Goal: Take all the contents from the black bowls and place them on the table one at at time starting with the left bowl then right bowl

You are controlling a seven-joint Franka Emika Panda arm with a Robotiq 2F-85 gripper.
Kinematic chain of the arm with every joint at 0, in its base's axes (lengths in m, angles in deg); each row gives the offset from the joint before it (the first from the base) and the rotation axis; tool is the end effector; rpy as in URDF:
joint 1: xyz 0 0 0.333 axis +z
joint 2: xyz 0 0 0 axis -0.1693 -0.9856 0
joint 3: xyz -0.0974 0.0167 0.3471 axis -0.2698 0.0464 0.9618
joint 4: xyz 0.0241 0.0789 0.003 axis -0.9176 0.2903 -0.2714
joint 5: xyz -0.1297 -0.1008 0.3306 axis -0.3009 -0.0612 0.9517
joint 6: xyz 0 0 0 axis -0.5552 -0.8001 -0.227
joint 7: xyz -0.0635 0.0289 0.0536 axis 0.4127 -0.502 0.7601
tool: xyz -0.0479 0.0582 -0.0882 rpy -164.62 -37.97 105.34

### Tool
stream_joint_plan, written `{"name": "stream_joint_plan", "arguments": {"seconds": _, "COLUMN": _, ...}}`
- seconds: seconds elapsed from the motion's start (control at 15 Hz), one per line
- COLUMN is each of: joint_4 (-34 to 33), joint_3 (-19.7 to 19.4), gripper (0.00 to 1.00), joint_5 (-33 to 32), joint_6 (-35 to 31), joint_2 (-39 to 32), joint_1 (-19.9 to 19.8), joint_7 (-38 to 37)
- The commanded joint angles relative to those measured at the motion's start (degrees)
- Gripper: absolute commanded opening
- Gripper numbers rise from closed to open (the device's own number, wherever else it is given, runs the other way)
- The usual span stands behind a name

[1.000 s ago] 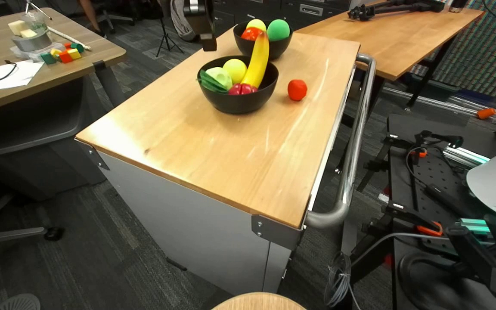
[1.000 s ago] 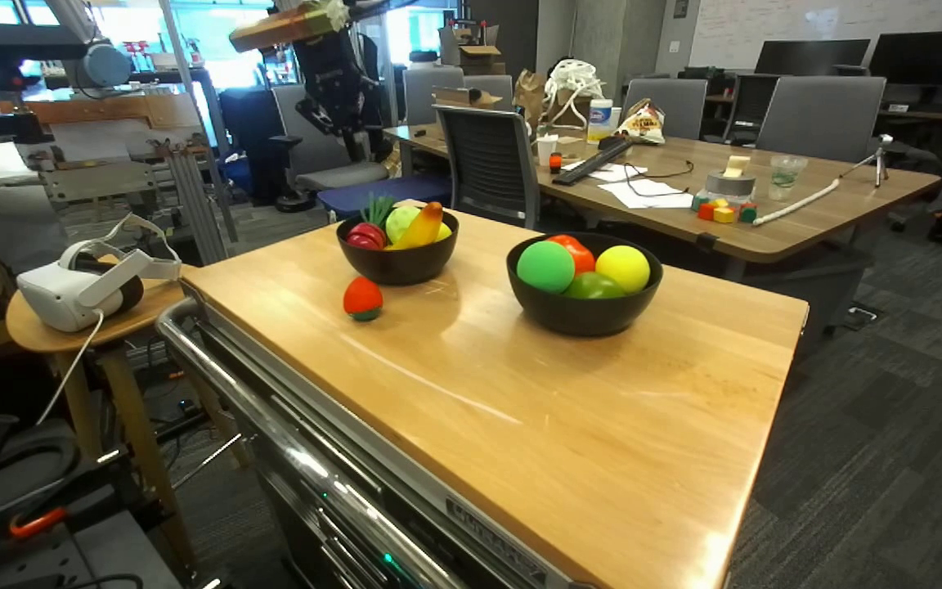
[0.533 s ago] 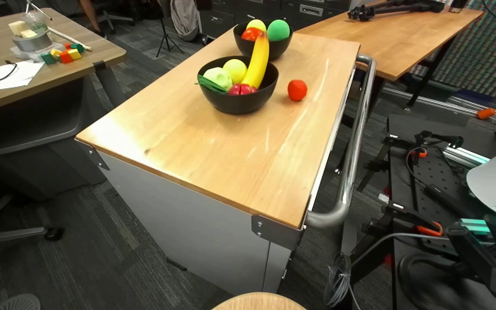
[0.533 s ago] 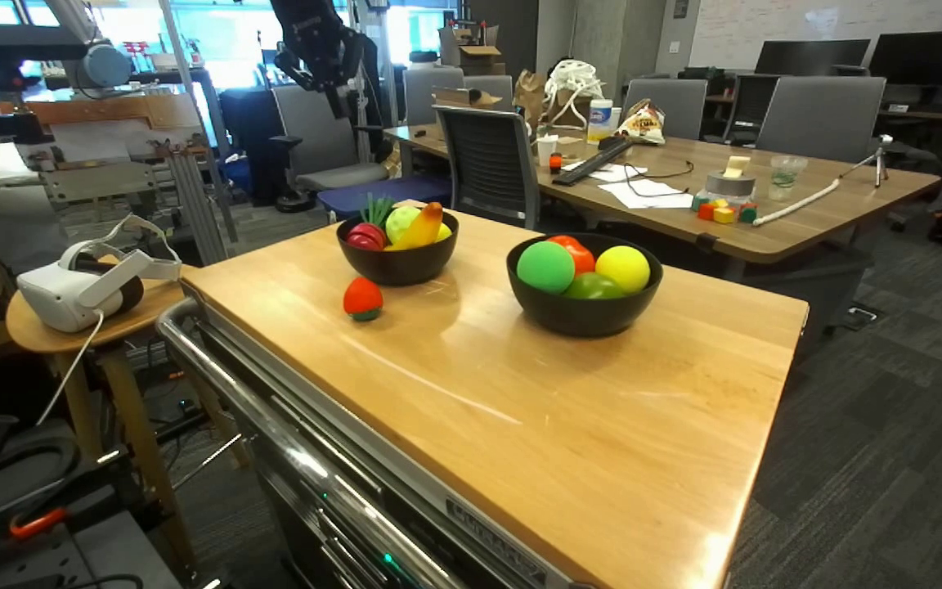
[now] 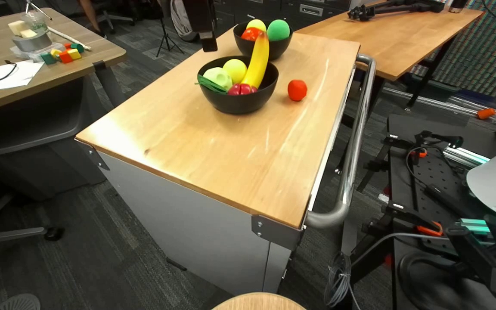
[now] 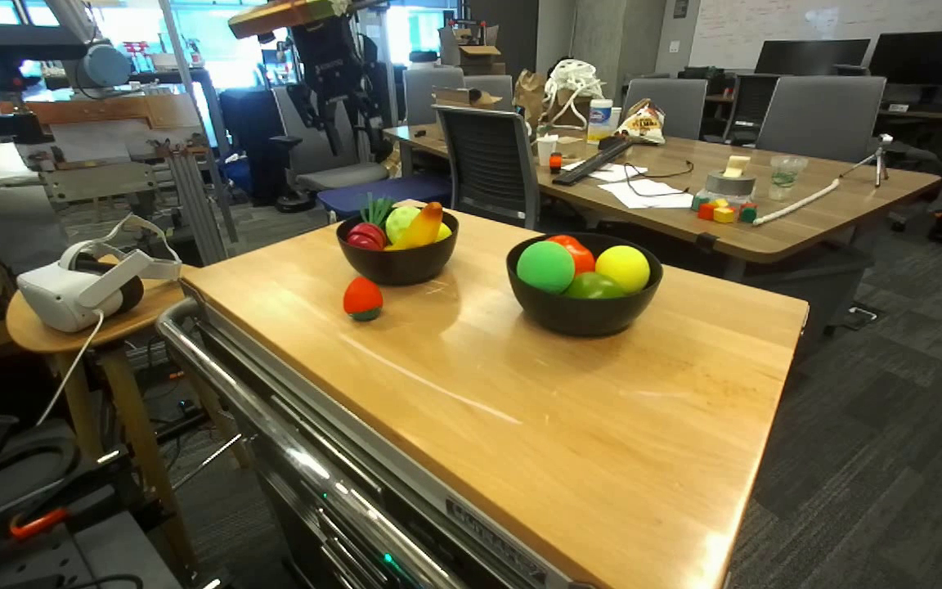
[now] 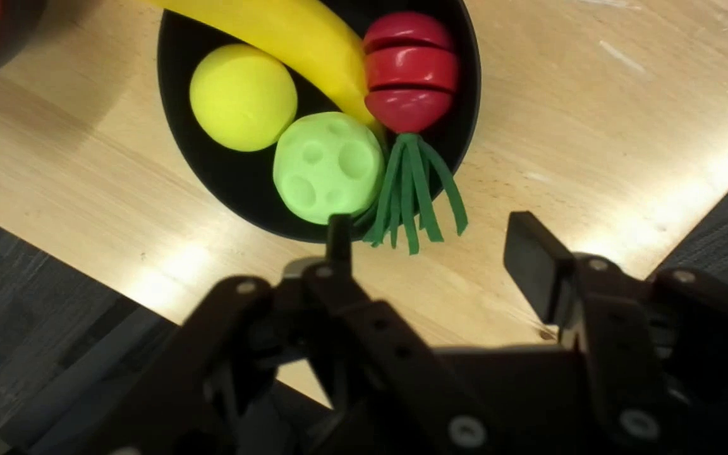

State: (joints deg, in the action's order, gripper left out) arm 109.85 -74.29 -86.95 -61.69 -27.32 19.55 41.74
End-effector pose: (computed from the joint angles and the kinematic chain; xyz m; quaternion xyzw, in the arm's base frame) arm 0.5771 0.1592 0.4782 0.9649 0.2331 -0.0011 0.1206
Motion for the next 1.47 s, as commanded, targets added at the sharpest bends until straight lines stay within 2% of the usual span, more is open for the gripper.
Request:
{"name": "stream_joint_plan", "arguments": {"seconds": 0.0, "joint_4": -1.57, "joint_3": -0.03, "gripper": 0.95, "joint_5": 3.36, "joint_6": -1.76, "joint_2": -3.21, "joint_1": -0.96, "joint_7": 3.61}}
{"name": "stream_joint_plan", "arguments": {"seconds": 0.07, "joint_4": -1.73, "joint_3": 0.06, "gripper": 1.0, "joint_5": 4.17, "joint_6": -2.09, "joint_2": -3.97, "joint_1": -1.1, "joint_7": 4.13}}
{"name": "stream_joint_plan", "arguments": {"seconds": 0.33, "joint_4": -1.88, "joint_3": 0.07, "gripper": 1.0, "joint_5": 6.7, "joint_6": -2.31, "joint_2": -5.95, "joint_1": -1.48, "joint_7": 5.68}}
{"name": "stream_joint_plan", "arguments": {"seconds": 0.47, "joint_4": -2.05, "joint_3": 0.0, "gripper": 0.95, "joint_5": 7.2, "joint_6": -1.98, "joint_2": -6.88, "joint_1": -1.54, "joint_7": 6.01}}
{"name": "stream_joint_plan", "arguments": {"seconds": 0.6, "joint_4": -2.3, "joint_3": -0.14, "gripper": 0.71, "joint_5": 7.07, "joint_6": -1.87, "joint_2": -7.8, "joint_1": -1.4, "joint_7": 5.64}}
{"name": "stream_joint_plan", "arguments": {"seconds": 0.67, "joint_4": -2.33, "joint_3": -0.2, "gripper": 0.69, "joint_5": 6.74, "joint_6": -2.02, "joint_2": -8.12, "joint_1": -1.32, "joint_7": 5.46}}
{"name": "stream_joint_plan", "arguments": {"seconds": 0.73, "joint_4": -2.34, "joint_3": -0.25, "gripper": 0.62, "joint_5": 6.53, "joint_6": -2.14, "joint_2": -8.37, "joint_1": -1.28, "joint_7": 5.31}}
{"name": "stream_joint_plan", "arguments": {"seconds": 1.13, "joint_4": -2.72, "joint_3": -0.7, "gripper": 0.14, "joint_5": 5.99, "joint_6": -2.57, "joint_2": -9.24, "joint_1": -1.21, "joint_7": 4.62}}
{"name": "stream_joint_plan", "arguments": {"seconds": 1.2, "joint_4": -2.74, "joint_3": -0.78, "gripper": 0.08, "joint_5": 5.92, "joint_6": -2.64, "joint_2": -9.27, "joint_1": -1.19, "joint_7": 4.56}}
{"name": "stream_joint_plan", "arguments": {"seconds": 1.4, "joint_4": -2.7, "joint_3": -1.03, "gripper": 0.0, "joint_5": 5.85, "joint_6": -2.87, "joint_2": -9.13, "joint_1": -1.22, "joint_7": 4.34}}
